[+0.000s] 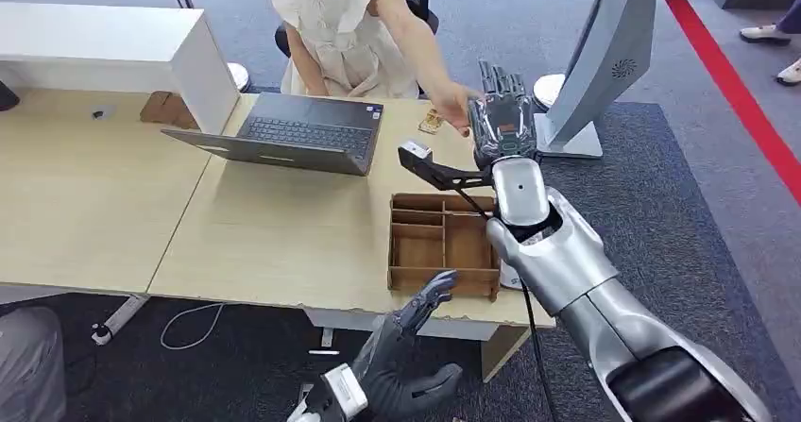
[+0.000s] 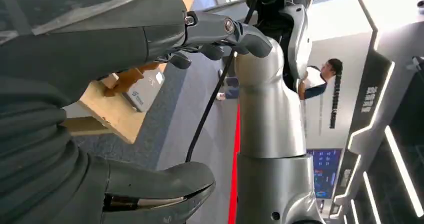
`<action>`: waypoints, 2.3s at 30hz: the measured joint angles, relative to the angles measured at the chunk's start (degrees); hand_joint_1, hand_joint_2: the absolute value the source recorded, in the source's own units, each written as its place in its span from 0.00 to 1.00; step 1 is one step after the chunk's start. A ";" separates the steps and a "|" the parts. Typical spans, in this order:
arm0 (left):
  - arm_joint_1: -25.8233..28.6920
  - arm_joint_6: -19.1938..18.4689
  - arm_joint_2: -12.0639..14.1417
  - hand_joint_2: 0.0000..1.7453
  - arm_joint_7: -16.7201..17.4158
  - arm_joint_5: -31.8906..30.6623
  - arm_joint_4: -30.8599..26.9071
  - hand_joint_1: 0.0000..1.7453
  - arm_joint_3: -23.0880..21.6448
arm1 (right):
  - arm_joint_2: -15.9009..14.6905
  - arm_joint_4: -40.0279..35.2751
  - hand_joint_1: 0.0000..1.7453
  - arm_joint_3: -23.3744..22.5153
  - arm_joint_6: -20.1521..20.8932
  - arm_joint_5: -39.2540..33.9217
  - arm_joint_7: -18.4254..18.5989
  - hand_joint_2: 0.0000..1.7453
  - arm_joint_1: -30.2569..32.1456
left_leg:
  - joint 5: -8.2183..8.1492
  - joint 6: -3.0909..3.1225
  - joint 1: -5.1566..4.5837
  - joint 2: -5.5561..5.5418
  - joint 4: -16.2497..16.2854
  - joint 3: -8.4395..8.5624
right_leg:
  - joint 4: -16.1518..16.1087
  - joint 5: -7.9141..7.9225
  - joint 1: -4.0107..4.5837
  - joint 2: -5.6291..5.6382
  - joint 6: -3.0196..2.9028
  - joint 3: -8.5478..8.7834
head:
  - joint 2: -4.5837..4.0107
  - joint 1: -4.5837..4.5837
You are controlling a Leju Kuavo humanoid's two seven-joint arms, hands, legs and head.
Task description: Pass the card to the sensor for recognition and then transmit it.
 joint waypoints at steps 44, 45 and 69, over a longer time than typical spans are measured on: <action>6.37 9.66 2.69 1.00 5.57 -5.36 -6.58 0.00 6.27 | -14.89 -17.65 1.00 -13.33 -21.13 -13.31 -5.55 1.00 25.70 | -0.07 0.07 0.00 -0.07 -0.01 -0.06 | -0.01 -0.06 -0.03 -0.04 0.04 0.01 | 0.00 0.00; 6.49 9.95 2.82 1.00 5.64 -5.40 -6.90 0.00 6.34 | -14.65 -17.08 1.00 -13.10 -21.39 -13.90 -5.85 1.00 25.64 | -0.07 0.07 0.00 -0.07 -0.01 -0.06 | -0.01 -0.06 -0.03 -0.04 0.04 0.01 | 0.00 0.02; 7.83 11.47 4.02 1.00 6.38 -4.52 -9.22 0.00 7.04 | -9.49 -1.51 1.00 -8.39 -22.97 -20.63 -7.85 1.00 23.45 | -0.08 0.07 0.02 -0.06 -0.02 -0.07 | -0.03 -0.07 -0.03 -0.07 0.05 0.00 | 0.00 0.00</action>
